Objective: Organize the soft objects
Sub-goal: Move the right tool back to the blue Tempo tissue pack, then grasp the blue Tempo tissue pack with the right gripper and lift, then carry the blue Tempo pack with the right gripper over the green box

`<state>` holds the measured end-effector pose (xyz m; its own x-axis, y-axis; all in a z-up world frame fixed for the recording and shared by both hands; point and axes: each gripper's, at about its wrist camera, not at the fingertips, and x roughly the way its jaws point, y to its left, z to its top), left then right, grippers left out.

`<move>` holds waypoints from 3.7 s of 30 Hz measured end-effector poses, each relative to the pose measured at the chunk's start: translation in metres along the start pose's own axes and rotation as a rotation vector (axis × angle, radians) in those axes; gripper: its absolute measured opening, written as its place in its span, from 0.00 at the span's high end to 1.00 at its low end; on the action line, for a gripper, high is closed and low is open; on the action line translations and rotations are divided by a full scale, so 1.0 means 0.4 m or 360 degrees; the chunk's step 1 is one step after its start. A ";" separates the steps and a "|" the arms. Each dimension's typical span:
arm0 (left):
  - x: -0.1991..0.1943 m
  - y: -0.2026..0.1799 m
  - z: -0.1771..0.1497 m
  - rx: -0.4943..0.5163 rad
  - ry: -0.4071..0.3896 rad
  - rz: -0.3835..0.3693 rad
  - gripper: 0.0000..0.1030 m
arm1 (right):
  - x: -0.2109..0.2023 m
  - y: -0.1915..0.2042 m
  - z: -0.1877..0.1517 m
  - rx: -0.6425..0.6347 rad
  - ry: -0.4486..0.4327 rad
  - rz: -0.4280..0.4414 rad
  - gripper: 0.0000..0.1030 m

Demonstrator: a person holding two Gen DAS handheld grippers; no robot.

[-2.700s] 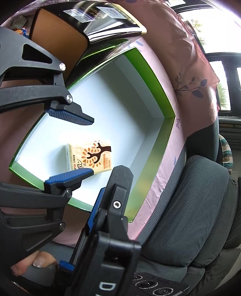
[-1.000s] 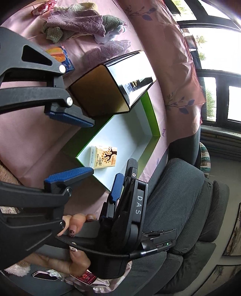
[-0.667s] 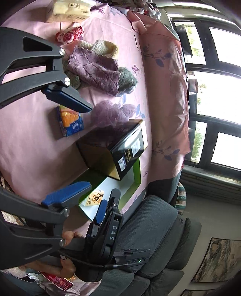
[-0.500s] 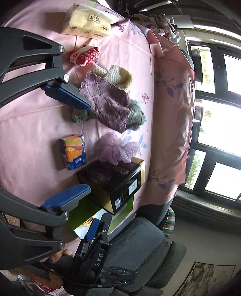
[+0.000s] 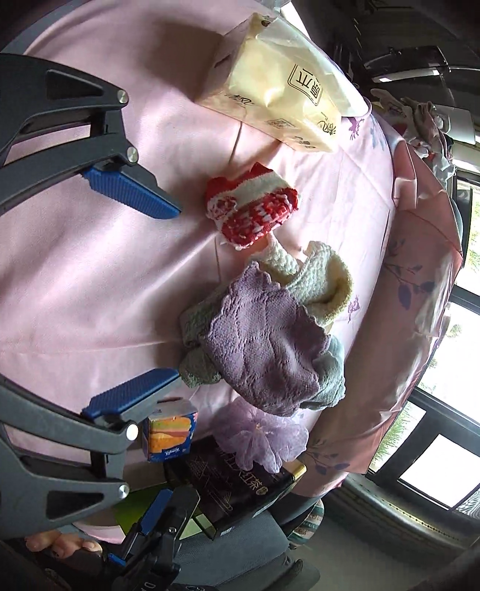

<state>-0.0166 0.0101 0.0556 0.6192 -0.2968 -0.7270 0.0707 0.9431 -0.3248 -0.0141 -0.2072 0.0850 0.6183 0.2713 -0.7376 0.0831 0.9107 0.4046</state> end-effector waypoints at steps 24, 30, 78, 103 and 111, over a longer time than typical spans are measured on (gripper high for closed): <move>-0.011 0.040 0.007 -0.0062 0.0014 -0.0014 0.20 | 0.119 0.032 -0.020 -0.0178 0.0090 -0.0507 0.27; -0.013 0.039 0.005 -0.0063 0.0012 -0.0019 0.20 | 0.128 0.037 -0.024 -0.0170 0.0125 -0.0377 0.27; 0.189 -0.156 0.040 0.0346 0.0408 -0.0369 0.38 | 0.168 0.002 0.044 0.0092 0.0217 0.0041 0.63; -0.008 -0.315 -0.008 0.0507 -0.0026 -0.0446 0.48 | -0.043 -0.022 0.038 -0.0085 -0.0097 0.0205 0.63; -0.081 -0.421 -0.018 0.0584 -0.0156 -0.0533 0.48 | -0.196 -0.095 0.044 -0.0120 -0.0278 0.0279 0.63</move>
<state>-0.0542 -0.1403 0.1294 0.5847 -0.5931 -0.5535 0.5373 0.7943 -0.2835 -0.0519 -0.2686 0.1371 0.7444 0.3748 -0.5525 -0.0917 0.8771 0.4714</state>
